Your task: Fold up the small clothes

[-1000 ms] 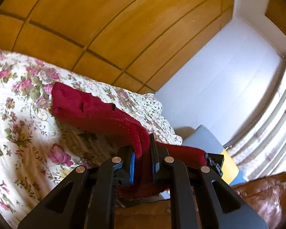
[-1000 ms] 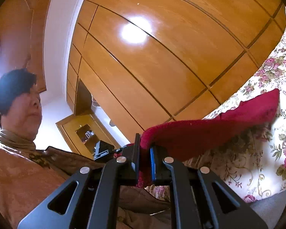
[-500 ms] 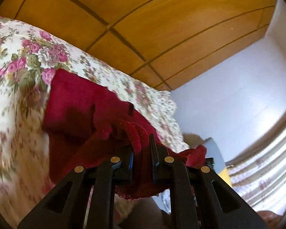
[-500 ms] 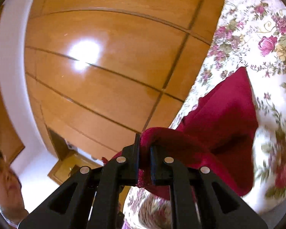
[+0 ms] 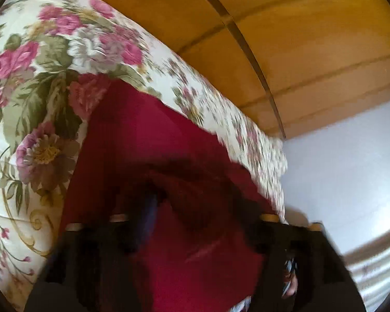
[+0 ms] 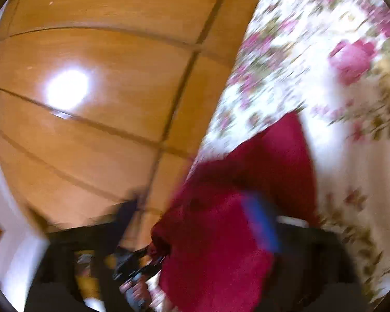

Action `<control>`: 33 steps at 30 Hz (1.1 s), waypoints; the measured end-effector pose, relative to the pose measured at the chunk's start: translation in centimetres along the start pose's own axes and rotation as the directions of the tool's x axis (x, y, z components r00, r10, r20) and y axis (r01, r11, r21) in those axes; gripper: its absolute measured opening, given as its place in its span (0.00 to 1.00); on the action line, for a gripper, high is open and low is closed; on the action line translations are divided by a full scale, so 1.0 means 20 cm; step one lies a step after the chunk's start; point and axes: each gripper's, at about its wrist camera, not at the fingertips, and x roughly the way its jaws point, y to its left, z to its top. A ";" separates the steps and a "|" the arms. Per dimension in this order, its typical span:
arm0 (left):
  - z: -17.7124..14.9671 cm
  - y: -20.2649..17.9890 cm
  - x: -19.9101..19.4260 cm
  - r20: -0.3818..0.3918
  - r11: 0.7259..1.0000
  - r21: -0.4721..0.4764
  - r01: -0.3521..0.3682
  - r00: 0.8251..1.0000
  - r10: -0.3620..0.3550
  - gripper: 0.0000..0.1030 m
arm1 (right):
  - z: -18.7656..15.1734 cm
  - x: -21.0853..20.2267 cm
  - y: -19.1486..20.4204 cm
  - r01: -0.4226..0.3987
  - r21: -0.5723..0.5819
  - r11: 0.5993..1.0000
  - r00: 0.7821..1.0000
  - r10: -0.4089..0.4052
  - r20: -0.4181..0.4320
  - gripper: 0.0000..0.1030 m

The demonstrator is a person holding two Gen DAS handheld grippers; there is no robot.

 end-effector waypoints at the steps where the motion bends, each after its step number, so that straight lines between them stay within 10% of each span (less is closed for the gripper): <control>1: -0.01 0.00 -0.03 0.057 1.000 0.001 0.000 0.998 0.000 0.73 | 0.00 -0.01 0.00 0.006 -0.006 1.000 1.000 -0.006 0.007 0.96; 5: -0.11 -0.02 -0.17 0.251 0.989 0.065 -0.130 0.962 0.110 0.84 | -0.09 -0.08 0.09 0.212 -0.155 0.965 0.976 -0.200 0.087 0.98; 8: -0.23 -0.03 -0.17 0.255 0.956 0.158 -0.249 0.945 0.204 0.84 | -0.18 -0.04 0.20 0.392 -0.330 0.859 0.920 -0.371 0.128 0.98; 14: -0.35 -0.04 -0.10 0.285 0.852 0.316 -0.417 0.899 0.334 0.84 | -0.36 0.29 0.42 0.574 -0.738 0.355 0.740 -0.610 0.282 0.98; 17: -0.34 -0.04 -0.09 0.282 0.841 0.323 -0.435 0.892 0.353 0.84 | -0.35 0.47 0.36 0.568 -0.793 0.221 0.649 -0.713 0.266 0.98; 19: -0.32 -0.01 -0.07 0.275 0.848 0.298 -0.438 0.890 0.363 0.84 | -0.28 0.55 0.28 0.600 -0.769 0.223 0.595 -0.767 0.242 0.98; 23: -0.29 0.03 -0.05 0.268 0.849 0.239 -0.471 0.873 0.408 0.86 | -0.05 0.63 0.11 0.668 -0.607 0.429 0.616 -0.777 0.129 0.98; 26: -0.28 0.10 -0.09 0.240 0.893 0.173 -0.416 0.897 0.371 0.86 | 0.01 0.59 0.06 0.687 -0.508 0.520 0.646 -0.757 0.099 0.98; 33: -0.34 0.13 -0.26 0.289 0.915 0.127 -0.384 0.896 0.336 0.81 | -0.01 0.54 0.08 0.681 -0.494 0.541 0.671 -0.731 0.124 0.98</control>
